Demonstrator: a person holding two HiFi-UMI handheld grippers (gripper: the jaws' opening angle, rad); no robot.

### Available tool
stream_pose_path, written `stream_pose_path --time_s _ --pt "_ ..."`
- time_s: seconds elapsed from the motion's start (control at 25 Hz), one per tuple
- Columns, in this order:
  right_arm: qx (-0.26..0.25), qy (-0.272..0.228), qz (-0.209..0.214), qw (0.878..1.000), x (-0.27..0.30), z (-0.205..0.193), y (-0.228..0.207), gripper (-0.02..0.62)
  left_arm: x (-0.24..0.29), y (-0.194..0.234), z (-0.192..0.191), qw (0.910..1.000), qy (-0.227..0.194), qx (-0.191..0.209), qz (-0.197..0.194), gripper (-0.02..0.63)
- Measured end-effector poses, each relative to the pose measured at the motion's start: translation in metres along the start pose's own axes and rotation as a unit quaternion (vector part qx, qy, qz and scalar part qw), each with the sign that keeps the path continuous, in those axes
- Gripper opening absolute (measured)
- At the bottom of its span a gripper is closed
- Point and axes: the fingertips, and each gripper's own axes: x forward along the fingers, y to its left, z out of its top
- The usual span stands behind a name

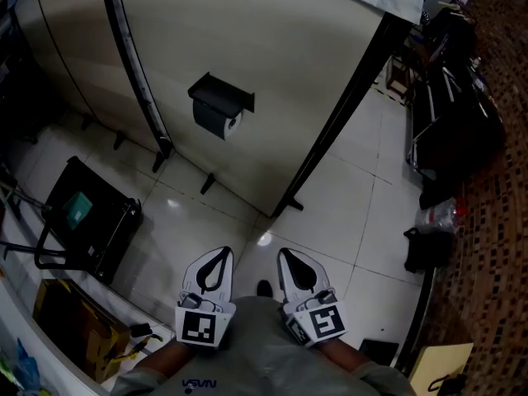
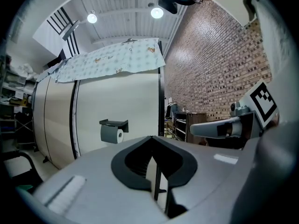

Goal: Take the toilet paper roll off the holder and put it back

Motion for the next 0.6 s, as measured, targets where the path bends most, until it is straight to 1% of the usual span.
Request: stream_pose_path --time_s 0.32,0.6 --pt "0.002 0.003 -0.005 1.0 -0.0093 -0.001 -0.0051 0.0 -0.0035 -0.0087 -0.0031 1.0 0.003 -0.002 0.002 0.006" --pt "0.004 0.0 -0.012 1.0 -0.0096 -0.0014 -0.0062 0.0 -0.0044 -0.0062 -0.0053 1.0 0.002 -0.005 0.002 0.008"
